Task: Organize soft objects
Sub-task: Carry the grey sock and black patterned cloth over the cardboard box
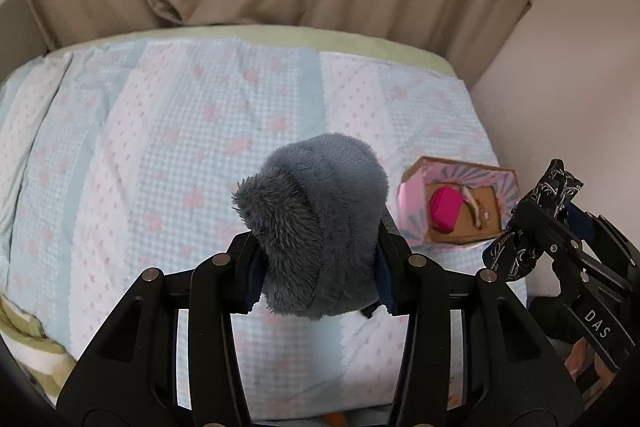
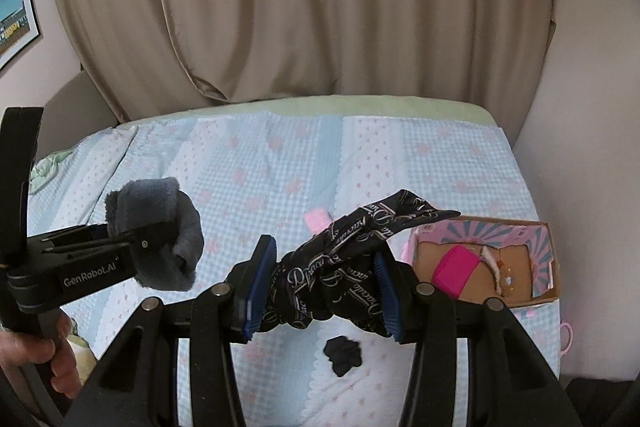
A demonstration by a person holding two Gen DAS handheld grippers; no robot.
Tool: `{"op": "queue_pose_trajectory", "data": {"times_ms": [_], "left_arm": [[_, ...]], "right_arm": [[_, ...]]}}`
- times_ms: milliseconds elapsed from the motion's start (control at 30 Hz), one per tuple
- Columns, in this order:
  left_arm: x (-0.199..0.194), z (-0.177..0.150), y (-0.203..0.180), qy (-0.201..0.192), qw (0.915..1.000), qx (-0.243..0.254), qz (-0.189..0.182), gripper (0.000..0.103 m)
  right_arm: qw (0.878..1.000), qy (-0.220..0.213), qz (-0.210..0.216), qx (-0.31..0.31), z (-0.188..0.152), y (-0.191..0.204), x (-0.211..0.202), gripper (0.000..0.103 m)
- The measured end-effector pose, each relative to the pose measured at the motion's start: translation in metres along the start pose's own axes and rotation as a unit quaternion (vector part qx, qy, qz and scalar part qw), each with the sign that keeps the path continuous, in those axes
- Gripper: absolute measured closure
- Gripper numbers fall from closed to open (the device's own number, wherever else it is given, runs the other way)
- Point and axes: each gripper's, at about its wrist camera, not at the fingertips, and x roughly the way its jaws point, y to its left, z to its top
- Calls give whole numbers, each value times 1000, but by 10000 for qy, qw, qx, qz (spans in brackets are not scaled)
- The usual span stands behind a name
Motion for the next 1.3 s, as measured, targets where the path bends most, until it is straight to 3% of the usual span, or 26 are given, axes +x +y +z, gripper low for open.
{"op": "queue_pose_trajectory", "data": {"times_ms": [333,600,933,1300], "left_arm": [[17,5,-107,-69,9995,185,-244,62],[81,2,-212,312,9973,352,-560,62],[202,-8,-302,1190,9901,448,-591,62],[321,-34,-330,2101,9753,572,-369,60]], "right_arm": [[9993,-201,-219,209,4,-96,-27,59],[9975,204,-520,442,-2,-202,-10,59],[9906,1092,-467,671,-7,-302,81,59],[9732,2030,-119,1072,-25,-358,189,58]]}}
